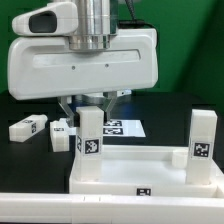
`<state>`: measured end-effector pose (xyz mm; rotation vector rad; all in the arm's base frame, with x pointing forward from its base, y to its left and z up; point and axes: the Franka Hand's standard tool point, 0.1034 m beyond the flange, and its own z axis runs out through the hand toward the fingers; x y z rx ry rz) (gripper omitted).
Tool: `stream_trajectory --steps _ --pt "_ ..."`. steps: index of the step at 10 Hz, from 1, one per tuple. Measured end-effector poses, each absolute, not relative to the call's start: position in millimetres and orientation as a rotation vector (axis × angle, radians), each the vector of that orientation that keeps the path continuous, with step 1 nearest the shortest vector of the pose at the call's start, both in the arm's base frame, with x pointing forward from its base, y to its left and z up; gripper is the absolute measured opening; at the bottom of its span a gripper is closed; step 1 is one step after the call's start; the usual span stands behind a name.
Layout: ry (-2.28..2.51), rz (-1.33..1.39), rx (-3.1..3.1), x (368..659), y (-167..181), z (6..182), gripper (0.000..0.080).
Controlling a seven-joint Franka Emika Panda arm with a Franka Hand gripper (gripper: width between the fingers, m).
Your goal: Assemble desk
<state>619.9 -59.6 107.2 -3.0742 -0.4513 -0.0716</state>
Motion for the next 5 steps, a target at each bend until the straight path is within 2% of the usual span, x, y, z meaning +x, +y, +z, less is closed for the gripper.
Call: stream_trajectory --steps 5 --pt "0.262 -0.059 -3.064 619.0 -62.6 106.8 0.029"
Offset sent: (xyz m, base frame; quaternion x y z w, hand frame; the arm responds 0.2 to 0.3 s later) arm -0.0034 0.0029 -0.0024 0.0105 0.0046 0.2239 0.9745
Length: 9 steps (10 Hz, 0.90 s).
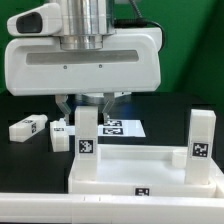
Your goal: Assemble desk
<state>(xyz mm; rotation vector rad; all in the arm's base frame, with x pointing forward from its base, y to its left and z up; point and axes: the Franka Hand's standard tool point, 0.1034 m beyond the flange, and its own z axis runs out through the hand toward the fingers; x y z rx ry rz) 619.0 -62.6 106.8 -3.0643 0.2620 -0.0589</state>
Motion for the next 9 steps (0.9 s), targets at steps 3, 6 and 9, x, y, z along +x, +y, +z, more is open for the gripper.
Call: stream_trajectory --steps 3,6,9 --pt "0.638 -0.048 -3.019 618 -69 107.3 0.0291" --pt "0.872 -0.04 -2.974 616 -75 107.3 0.0295" --pt "0.916 -0.039 -2.96 616 -75 107.3 0.0486"
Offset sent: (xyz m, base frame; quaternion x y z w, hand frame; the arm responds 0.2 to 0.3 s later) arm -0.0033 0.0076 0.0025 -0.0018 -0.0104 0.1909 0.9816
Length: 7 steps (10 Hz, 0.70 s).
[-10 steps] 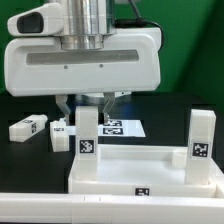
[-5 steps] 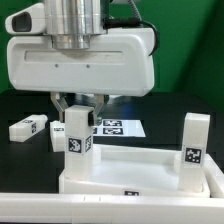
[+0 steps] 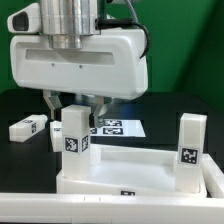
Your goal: Assemble desk
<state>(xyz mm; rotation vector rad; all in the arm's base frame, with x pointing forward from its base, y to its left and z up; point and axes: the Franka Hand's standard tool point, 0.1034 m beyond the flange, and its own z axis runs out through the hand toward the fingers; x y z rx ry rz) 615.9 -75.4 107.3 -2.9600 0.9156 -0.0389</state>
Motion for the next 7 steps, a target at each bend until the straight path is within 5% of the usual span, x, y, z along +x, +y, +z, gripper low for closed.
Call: stream_trajectory --steps 1,2,7 --pt "0.916 -0.04 -2.96 616 -75 107.8 0.0613" --pt "0.981 -0.04 -2.933 613 -74 113.0 0.0639" --pt "1.252 0.017 -2.806 583 -44 121.1 0.0649"
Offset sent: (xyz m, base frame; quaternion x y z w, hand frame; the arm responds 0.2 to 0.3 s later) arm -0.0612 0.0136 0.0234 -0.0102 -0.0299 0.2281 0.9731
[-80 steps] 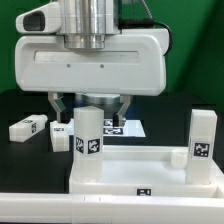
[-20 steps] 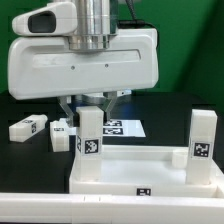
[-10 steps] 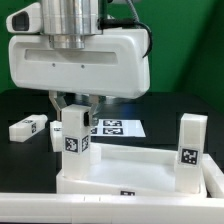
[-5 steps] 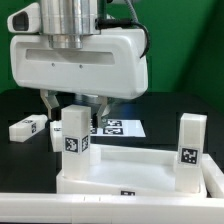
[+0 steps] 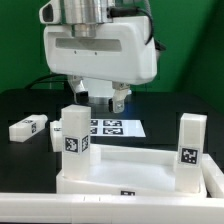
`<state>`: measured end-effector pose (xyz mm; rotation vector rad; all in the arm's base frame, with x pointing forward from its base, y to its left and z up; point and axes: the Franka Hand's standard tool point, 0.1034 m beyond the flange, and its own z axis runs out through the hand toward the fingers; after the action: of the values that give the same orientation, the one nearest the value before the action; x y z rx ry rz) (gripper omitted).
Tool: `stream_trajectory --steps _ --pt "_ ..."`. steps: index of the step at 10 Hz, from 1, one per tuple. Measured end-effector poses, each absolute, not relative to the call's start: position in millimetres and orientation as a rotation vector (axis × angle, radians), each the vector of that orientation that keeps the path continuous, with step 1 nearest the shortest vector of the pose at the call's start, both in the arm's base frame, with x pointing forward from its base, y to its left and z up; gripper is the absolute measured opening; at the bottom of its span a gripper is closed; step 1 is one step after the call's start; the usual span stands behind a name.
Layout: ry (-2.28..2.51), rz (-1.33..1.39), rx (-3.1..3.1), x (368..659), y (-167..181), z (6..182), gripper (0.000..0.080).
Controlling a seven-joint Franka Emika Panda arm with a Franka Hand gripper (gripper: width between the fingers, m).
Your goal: Assemble desk
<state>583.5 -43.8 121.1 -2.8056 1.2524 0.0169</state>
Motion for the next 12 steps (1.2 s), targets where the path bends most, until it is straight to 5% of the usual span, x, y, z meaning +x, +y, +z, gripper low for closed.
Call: stream_trajectory --steps 6,9,12 --pt "1.287 0.014 -2.786 584 -42 119.6 0.0649" --pt "1.549 0.032 -2.659 543 -21 103.7 0.0649" --pt "1.597 0.038 -2.624 542 -19 101.8 0.0649"
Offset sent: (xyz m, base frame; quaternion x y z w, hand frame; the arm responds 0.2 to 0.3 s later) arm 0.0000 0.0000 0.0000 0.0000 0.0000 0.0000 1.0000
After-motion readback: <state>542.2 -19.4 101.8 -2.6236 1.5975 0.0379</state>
